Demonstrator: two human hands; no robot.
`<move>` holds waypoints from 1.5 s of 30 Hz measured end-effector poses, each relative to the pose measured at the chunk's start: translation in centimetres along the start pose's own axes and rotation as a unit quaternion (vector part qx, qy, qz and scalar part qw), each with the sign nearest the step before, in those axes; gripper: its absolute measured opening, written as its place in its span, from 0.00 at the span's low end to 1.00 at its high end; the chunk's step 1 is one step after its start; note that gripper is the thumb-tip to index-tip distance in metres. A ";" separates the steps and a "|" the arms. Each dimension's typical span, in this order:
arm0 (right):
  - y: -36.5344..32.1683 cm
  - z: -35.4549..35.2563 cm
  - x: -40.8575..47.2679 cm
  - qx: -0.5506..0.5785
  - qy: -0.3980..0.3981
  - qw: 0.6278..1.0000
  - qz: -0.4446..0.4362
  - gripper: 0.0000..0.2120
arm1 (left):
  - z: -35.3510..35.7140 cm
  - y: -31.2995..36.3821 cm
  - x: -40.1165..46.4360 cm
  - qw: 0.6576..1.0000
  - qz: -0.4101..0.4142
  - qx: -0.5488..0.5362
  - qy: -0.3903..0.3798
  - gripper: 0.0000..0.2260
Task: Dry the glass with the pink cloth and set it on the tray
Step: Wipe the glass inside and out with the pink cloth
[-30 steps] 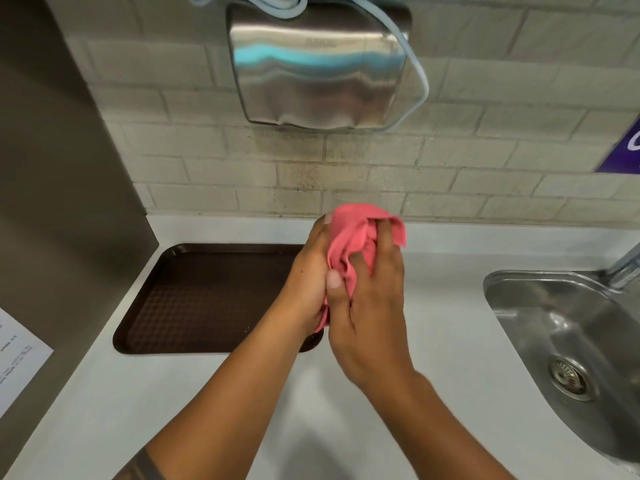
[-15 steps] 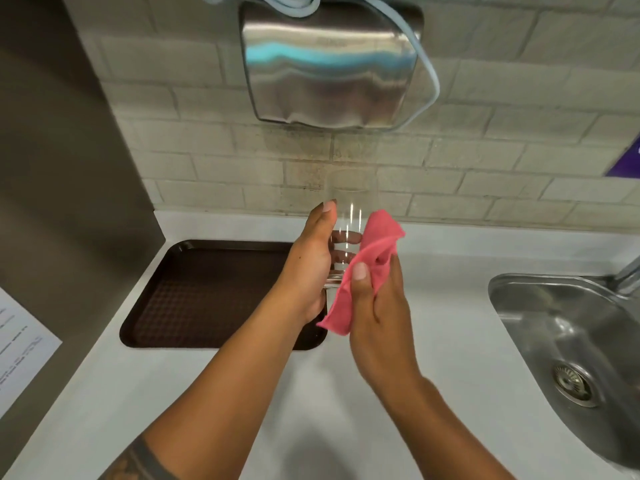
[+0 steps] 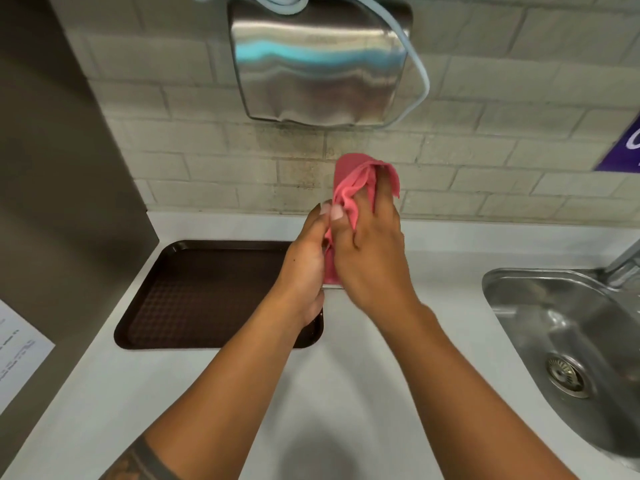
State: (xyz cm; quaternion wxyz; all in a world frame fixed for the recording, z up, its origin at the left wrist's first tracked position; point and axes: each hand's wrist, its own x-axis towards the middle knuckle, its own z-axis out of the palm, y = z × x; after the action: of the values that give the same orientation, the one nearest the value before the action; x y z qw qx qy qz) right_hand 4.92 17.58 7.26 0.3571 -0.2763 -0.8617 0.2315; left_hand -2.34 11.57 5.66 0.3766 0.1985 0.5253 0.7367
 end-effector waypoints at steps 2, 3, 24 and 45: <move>0.7 -0.7 1.4 0.101 -0.022 0.994 0.038 0.25 | 0.1 0.0 -0.2 1.000 -0.004 -0.010 0.001 0.20; 1.1 -1.0 1.6 0.155 -0.035 0.985 0.074 0.23 | 0.1 0.1 -0.2 1.000 -0.007 -0.016 0.000 0.21; -0.1 0.0 -0.1 -0.038 -0.002 0.999 0.020 0.30 | 0.2 -0.9 0.3 0.999 -0.026 -0.029 -0.005 0.19; 2.1 -0.4 -4.7 0.289 -0.042 0.950 0.112 0.38 | 0.7 -1.0 0.3 0.988 -0.031 -0.153 0.023 0.30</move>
State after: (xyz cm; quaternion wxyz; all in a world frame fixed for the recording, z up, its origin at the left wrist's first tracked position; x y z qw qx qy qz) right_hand 8.67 16.20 4.01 0.3570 -0.2460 -0.7354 0.5208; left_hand -1.76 12.42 4.99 0.4129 0.1059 0.4209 0.8007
